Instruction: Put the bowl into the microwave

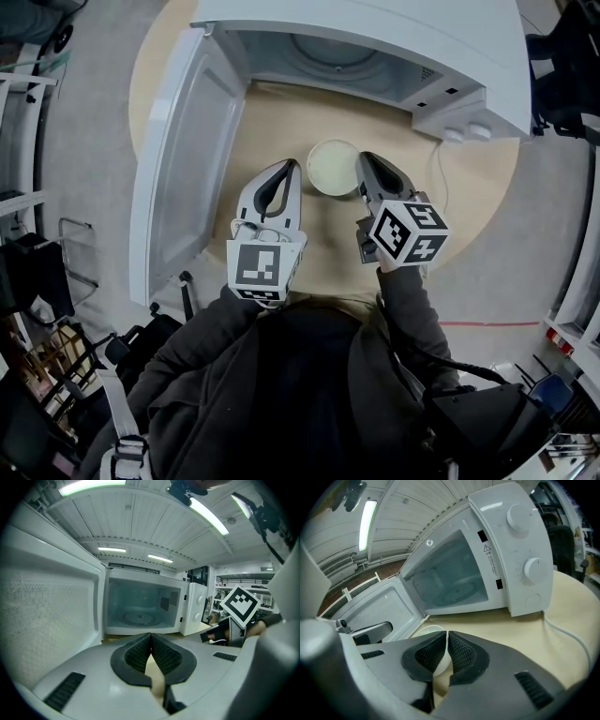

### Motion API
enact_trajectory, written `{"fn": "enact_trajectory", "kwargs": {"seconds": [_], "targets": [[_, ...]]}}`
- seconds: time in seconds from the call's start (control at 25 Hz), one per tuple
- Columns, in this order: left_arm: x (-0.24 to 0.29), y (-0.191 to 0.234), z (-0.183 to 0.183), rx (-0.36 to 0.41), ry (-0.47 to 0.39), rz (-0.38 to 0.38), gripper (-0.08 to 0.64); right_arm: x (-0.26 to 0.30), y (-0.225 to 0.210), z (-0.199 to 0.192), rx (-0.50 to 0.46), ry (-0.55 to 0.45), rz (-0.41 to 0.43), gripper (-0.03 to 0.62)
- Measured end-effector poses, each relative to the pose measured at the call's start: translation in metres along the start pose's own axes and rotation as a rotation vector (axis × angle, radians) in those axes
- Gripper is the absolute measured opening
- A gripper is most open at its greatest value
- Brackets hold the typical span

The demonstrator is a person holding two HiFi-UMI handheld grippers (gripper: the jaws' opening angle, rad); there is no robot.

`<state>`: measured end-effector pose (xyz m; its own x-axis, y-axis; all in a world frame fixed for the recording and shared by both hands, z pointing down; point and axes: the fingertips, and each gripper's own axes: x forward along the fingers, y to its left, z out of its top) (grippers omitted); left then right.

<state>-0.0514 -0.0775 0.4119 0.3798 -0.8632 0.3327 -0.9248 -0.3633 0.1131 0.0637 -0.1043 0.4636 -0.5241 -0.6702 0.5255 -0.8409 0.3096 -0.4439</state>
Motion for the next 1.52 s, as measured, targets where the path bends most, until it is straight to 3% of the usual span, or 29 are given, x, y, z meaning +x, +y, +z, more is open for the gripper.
{"fn": "enact_trajectory", "kwargs": {"seconds": [0.64,1.52], "targets": [[0.01,0.017,0.029,-0.005,0.016,-0.008,0.009,0.028,0.014,0.058,0.027,-0.041,-0.002,0.02],[0.035,0.019,0.042,-0.009,0.02,-0.055,0.009,0.068,-0.003,0.116,0.072,-0.113,-0.069,0.02]]}}
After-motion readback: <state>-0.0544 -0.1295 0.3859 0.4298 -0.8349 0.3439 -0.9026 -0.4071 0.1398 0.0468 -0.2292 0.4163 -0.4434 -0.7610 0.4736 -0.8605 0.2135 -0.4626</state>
